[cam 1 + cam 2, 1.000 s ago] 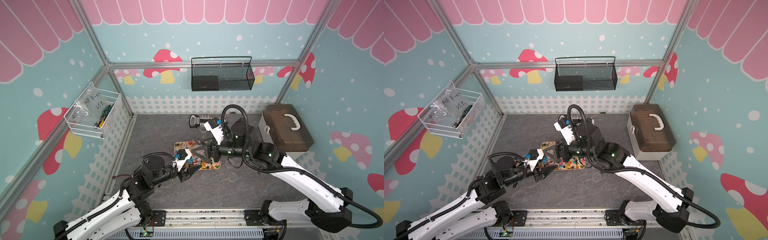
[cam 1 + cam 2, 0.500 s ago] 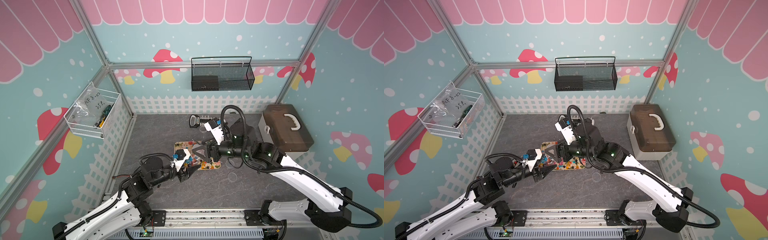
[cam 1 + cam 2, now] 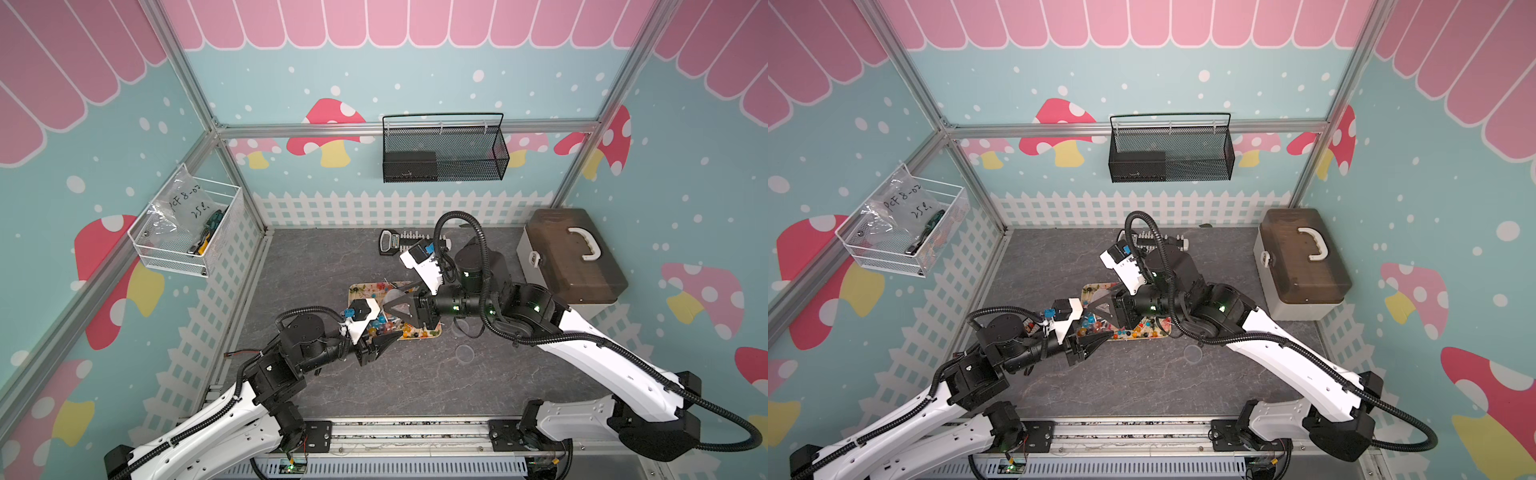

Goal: Pour the candies out of the jar
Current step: Unscrew the lid from the jar.

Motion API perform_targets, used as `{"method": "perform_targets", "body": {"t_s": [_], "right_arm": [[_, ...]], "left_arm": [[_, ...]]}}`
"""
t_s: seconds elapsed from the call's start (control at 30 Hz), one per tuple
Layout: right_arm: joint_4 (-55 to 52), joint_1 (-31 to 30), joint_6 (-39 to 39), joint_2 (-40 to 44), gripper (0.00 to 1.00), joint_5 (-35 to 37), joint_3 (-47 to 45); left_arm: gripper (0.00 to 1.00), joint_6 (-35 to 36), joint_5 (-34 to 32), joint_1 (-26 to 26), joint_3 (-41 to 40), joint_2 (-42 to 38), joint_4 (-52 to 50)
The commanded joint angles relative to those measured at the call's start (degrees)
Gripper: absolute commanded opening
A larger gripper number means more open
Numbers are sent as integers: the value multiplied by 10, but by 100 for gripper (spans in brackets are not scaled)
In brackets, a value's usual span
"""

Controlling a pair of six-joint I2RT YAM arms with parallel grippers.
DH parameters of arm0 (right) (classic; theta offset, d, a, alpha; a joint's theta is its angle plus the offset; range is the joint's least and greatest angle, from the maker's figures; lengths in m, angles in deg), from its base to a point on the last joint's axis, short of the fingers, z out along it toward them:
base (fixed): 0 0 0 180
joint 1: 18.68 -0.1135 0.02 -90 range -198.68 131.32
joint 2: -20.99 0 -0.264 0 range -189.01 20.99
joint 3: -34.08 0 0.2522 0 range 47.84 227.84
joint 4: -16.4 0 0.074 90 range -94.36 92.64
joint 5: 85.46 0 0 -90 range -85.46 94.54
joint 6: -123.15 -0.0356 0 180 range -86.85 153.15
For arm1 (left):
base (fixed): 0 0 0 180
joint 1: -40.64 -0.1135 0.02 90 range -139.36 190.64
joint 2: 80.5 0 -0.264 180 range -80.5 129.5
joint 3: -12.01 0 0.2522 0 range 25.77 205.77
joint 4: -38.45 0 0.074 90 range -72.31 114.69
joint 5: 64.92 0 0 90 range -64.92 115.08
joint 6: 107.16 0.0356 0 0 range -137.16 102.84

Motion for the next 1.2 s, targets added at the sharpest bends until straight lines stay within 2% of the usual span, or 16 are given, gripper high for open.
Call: {"method": "perform_targets", "body": {"t_s": [0.0, 0.13, 0.2, 0.33, 0.47, 0.5, 0.63, 0.7, 0.8, 0.97, 1.17], "right_arm": [[18, 21, 128, 10, 40, -46, 44], [40, 26, 263, 30, 42, -161, 45], [39, 27, 303, 34, 43, -191, 46], [23, 29, 319, 23, 42, -210, 61], [16, 29, 306, 14, 44, -209, 59], [16, 29, 301, 14, 48, -210, 56], [39, 29, 271, 33, 76, -218, 28], [74, 29, 244, 54, 81, -217, 1], [126, 29, 180, 86, 84, -178, -35], [99, 29, 30, 79, 83, -25, -34], [60, 26, -39, 40, 82, 0, -27]], "left_arm": [[46, -49, 105, 2, 28, -8, -31], [47, -83, 177, 2, 44, -6, -49], [47, -94, 199, 2, 49, -6, -50], [47, -99, 203, 2, 54, -7, -51], [47, -97, 170, 2, 42, -15, -29], [47, -97, 159, 2, 36, -19, -18], [47, -94, 113, 2, 13, -38, 19], [47, -90, 89, 2, 4, -43, 31], [47, -85, 50, 2, -10, -48, 50], [47, -58, 8, 2, -17, -43, 59], [47, 1, 7, 2, 15, 2, 6]]}}
